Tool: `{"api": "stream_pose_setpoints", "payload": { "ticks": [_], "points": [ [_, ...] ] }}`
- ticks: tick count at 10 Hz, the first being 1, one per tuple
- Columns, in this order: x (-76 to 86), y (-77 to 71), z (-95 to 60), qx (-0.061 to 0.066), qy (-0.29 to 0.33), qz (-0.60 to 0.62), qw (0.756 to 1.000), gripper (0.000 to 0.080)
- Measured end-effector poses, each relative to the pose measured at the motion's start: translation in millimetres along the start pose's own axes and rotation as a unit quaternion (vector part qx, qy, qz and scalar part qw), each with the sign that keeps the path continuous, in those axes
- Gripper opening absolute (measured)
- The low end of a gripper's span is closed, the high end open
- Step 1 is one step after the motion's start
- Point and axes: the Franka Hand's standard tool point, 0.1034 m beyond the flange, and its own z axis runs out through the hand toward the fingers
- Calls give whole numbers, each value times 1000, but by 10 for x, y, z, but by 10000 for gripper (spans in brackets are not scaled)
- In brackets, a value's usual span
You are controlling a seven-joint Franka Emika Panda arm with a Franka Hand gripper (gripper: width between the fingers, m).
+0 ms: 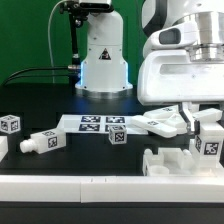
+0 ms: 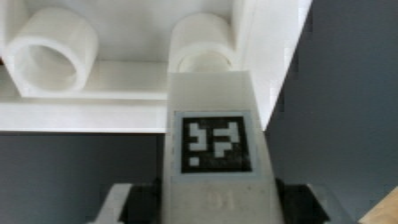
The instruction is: Assemble chair
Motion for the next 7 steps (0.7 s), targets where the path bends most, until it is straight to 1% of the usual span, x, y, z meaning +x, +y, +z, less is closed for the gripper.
{"api": "stream_pose_setpoints", "payload": {
  "ticks": [2,4,6,7],
  "points": [
    [-75,2,24,-9,9,12,1000,285],
    [-68,0,25,-15,15,23,1000,285],
    [-54,-5,26,-25,5,33,999,285],
    [-55,-1,26,-25,6,31,999,288]
  ]
}}
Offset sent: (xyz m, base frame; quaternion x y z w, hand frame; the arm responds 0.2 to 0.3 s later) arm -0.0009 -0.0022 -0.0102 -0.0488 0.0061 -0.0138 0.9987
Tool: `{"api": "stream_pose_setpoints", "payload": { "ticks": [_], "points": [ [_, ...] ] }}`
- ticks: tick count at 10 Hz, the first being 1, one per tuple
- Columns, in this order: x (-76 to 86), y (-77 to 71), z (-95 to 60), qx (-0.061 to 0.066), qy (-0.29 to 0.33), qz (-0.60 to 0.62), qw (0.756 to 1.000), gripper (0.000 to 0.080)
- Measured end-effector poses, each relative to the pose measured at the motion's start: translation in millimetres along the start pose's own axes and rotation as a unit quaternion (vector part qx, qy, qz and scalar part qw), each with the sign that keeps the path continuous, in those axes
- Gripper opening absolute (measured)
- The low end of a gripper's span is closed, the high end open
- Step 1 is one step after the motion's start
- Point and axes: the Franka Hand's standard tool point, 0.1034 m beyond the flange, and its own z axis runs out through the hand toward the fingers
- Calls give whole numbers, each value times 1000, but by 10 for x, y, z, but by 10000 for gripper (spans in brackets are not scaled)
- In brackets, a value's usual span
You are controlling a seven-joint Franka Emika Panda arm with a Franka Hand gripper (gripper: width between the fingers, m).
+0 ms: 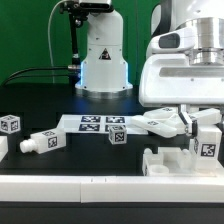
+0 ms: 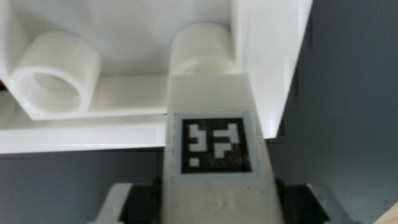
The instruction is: Assemble chair
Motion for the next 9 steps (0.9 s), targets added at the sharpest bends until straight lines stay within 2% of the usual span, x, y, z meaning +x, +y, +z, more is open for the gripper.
{"api": "stream_pose_setpoints", "payload": {
  "ticks": [1,3,4,6,7,9],
  "points": [
    [0,0,0,0,0,0,1000,288],
    [-15,-3,14,-1,-22,1,1000,602],
    [6,5,29,-2,-44,7,999,635],
    [84,44,45,-4,-121,26,992,647],
    [141,60,44,-4,-141,31,990,647],
    [135,102,36,-6,-196,42,980,649]
  ]
}}
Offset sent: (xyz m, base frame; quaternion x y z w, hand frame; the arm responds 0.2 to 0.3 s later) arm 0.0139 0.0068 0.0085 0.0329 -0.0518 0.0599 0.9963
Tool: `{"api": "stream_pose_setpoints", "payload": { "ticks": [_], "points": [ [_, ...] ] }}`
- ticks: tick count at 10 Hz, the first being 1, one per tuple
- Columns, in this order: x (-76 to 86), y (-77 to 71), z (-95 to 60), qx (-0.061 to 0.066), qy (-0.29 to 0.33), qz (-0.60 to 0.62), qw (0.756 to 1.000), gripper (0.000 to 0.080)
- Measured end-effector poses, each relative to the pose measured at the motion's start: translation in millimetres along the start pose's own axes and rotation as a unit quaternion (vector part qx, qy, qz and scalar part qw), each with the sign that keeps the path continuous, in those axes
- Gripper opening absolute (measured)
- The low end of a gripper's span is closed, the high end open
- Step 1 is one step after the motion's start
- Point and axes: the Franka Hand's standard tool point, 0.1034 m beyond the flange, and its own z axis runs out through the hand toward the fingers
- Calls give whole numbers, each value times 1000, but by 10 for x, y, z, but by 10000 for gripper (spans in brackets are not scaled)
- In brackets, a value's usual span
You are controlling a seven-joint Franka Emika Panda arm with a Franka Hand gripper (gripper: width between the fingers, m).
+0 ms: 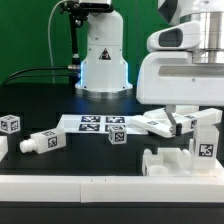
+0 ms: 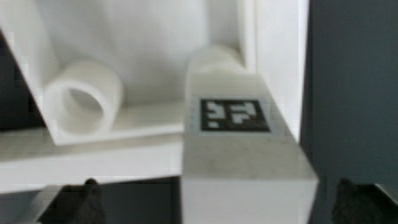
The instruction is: Assemble chair
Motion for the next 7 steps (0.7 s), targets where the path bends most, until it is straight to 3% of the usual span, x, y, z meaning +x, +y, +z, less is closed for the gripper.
{"api": "stream_pose_setpoints", "payload": {
  "ticks": [1,2,3,5,7],
  "points": [
    [2,-1,-1,-1,-15,3,1000,649],
    [9,2,2,-1,-10,10,1000,528],
    [6,4,7,-1,-11,19,1000,528],
    [5,4,9,-1,-11,62,998,284],
    [5,5,10,-2,-11,125,992,285]
  ]
}}
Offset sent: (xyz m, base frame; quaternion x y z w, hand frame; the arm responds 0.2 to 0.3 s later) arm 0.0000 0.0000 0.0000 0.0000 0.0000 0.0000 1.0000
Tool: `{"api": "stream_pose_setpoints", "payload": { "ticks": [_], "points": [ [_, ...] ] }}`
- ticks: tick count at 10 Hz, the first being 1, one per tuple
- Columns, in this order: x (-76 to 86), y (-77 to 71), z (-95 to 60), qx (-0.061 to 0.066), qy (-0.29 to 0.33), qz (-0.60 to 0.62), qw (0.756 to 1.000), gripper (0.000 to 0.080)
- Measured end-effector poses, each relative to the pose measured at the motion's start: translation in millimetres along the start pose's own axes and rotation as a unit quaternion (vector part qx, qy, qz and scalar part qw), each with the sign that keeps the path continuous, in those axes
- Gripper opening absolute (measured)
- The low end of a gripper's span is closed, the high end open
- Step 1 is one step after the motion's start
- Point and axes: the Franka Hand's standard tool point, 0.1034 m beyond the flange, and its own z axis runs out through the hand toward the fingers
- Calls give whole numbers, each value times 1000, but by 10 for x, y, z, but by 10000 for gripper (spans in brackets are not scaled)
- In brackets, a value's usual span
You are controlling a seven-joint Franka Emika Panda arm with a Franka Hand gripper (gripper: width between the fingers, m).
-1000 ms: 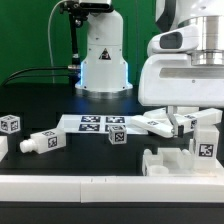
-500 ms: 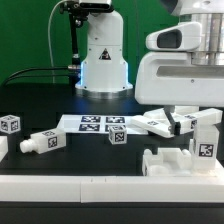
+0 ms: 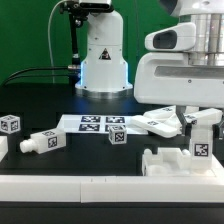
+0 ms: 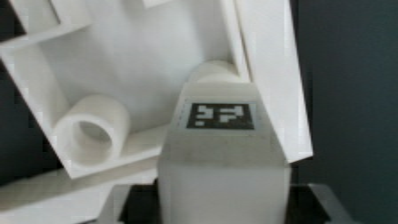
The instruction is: Assemble chair
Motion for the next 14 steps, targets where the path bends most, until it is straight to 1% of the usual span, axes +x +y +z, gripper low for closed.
{"api": "stream_pose_setpoints", "payload": {
  "ticks": [2,3,4,5,7,8,9,10,11,12,13,14],
  "points": [
    [-3,-14,2,0,1,120,993,285],
    [3,-5,3,2,-1,207,978,285],
    [-2,-12,7,6,-6,305,952,285],
    [-13,-33,13,9,-9,390,921,285],
    [-18,-43,16,19,-16,506,862,285],
    [-18,-39,16,19,-16,509,861,285],
    [-17,-39,16,19,-16,496,868,286],
    [-33,-33,31,14,-16,457,889,286],
    [-86,-30,61,-5,-20,377,926,540],
    [-93,-77,59,-6,-19,289,957,540],
    [-126,-129,70,-8,-25,213,977,625],
    [-119,-113,75,-8,-24,196,980,625]
  ]
}}
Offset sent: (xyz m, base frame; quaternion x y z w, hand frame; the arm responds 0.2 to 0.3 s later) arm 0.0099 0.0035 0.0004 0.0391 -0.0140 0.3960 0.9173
